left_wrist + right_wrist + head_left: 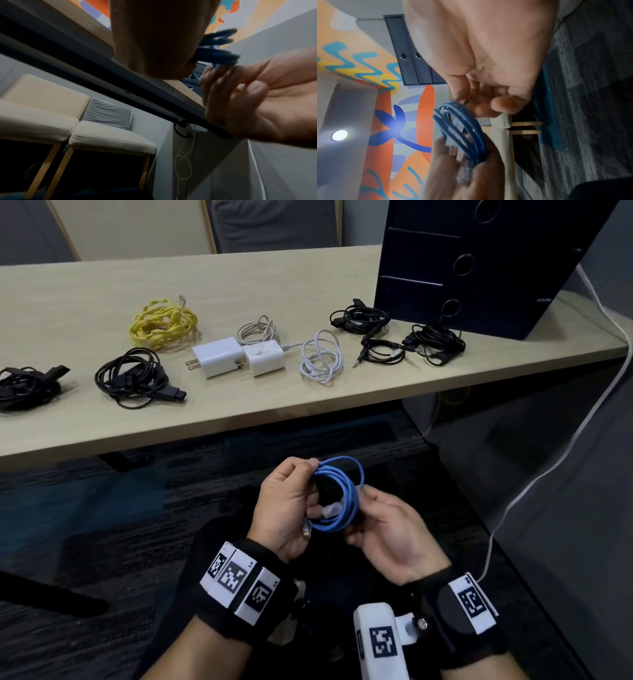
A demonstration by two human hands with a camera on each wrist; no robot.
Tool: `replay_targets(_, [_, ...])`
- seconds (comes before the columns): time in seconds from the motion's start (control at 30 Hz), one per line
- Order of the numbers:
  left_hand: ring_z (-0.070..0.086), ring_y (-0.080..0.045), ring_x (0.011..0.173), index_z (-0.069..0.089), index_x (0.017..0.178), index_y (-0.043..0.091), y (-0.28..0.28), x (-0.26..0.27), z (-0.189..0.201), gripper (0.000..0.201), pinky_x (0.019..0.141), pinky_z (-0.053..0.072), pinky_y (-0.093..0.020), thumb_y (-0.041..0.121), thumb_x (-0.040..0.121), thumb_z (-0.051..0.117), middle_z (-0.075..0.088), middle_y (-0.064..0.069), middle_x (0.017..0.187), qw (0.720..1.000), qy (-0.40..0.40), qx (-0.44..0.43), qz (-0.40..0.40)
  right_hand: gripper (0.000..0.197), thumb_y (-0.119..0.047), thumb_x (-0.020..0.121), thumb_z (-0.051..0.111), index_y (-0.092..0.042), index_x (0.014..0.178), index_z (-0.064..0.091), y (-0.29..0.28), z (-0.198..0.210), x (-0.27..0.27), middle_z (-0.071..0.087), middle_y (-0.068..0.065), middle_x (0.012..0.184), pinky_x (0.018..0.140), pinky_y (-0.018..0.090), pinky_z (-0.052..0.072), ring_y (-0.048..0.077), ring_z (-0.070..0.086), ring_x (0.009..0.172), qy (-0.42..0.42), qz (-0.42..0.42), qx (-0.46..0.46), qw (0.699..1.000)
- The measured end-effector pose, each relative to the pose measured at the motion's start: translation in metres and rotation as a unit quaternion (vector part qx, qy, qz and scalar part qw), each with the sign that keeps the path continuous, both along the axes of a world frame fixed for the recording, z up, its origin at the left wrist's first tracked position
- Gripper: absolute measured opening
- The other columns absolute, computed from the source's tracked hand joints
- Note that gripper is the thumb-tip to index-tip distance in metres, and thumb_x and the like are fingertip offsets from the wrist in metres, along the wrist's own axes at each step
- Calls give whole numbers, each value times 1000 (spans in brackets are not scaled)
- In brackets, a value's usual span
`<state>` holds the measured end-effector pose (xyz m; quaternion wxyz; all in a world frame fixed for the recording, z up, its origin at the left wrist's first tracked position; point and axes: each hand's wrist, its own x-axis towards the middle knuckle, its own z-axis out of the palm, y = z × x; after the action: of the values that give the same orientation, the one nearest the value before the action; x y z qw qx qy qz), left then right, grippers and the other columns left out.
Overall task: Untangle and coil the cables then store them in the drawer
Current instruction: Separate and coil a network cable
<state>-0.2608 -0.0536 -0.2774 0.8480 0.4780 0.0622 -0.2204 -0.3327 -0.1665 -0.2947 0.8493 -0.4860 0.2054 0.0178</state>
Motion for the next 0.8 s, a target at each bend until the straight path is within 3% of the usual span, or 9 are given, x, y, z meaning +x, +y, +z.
replay_targets(0.13, [22, -2, 35, 47, 67, 15, 1, 3, 0, 31, 35, 12, -13, 5, 95, 50, 30, 4, 51, 1000, -14, 13, 16, 32, -13, 100, 42, -12, 81, 67, 0, -3, -2, 58, 3, 67, 49, 24, 33, 12, 47, 55, 40, 37, -46, 997])
replay_targets(0.2, [20, -3, 36, 46, 66, 16, 1, 3, 0, 32, 37, 11, -14, 5, 94, 51, 28, 4, 51, 1000, -15, 12, 18, 28, -19, 101, 48, -17, 81, 67, -5, -6, -2, 58, -2, 68, 49, 24, 37, 10, 50, 55, 33, 22, -209, 977])
replay_targets(0.27, [20, -4, 37, 45, 65, 17, 1, 3, 0, 32, 37, 12, -13, 5, 94, 53, 26, 3, 52, 999, -20, 21, 19, 12, -18, 94, 61, -22, 83, 65, -13, -2, -5, 58, -6, 73, 60, 22, 42, 8, 53, 63, -17, -77, -432, 899])
replay_targets(0.33, [22, -4, 35, 43, 65, 16, -1, 2, 0, 33, 35, 15, -12, 5, 94, 53, 27, 4, 51, 999, -28, 30, 22, 10, -15, 84, 68, -23, 85, 63, -16, 16, -10, 55, -7, 77, 67, 13, 40, 5, 52, 70, -123, -162, -542, 816])
replay_targets(0.4, [25, -3, 34, 42, 64, 16, -3, 1, -1, 34, 35, 18, -11, 5, 94, 54, 30, 5, 47, 998, -38, 40, 31, 6, -16, 81, 67, -19, 86, 67, -8, 33, -13, 55, -8, 82, 70, 14, 42, 4, 53, 73, -206, -57, -611, 763])
replay_targets(0.53, [26, -5, 34, 43, 64, 13, -8, -1, 0, 33, 33, 24, -13, 5, 95, 54, 34, 3, 46, 997, -54, 49, 39, 20, -33, 89, 63, -21, 104, 67, 7, 38, -11, 39, -10, 96, 68, 27, 45, 10, 50, 79, -124, 127, -733, 656])
replay_targets(0.63, [27, -4, 31, 42, 65, 11, -7, 0, 2, 33, 31, 26, -13, 5, 95, 53, 39, 7, 42, 996, -56, 55, 44, 21, -37, 88, 65, -19, 99, 66, 13, 38, -4, 31, -9, 92, 63, 26, 39, 6, 36, 75, -103, 124, -739, 654])
replay_targets(0.7, [29, -5, 33, 43, 65, 12, -6, 2, 0, 33, 32, 28, -14, 6, 95, 55, 40, 7, 43, 995, -60, 59, 46, 19, -35, 87, 68, -18, 93, 66, 13, 37, -2, 32, -8, 89, 63, 31, 43, 9, 40, 73, -120, 111, -729, 664])
replay_targets(0.8, [35, -9, 42, 46, 63, 12, -6, 6, -5, 33, 40, 33, -20, 5, 93, 57, 45, 3, 51, 994, -63, 68, 60, 11, -33, 86, 68, -23, 89, 65, 8, 37, -1, 41, -11, 83, 65, 31, 47, 9, 50, 71, -165, 97, -666, 721])
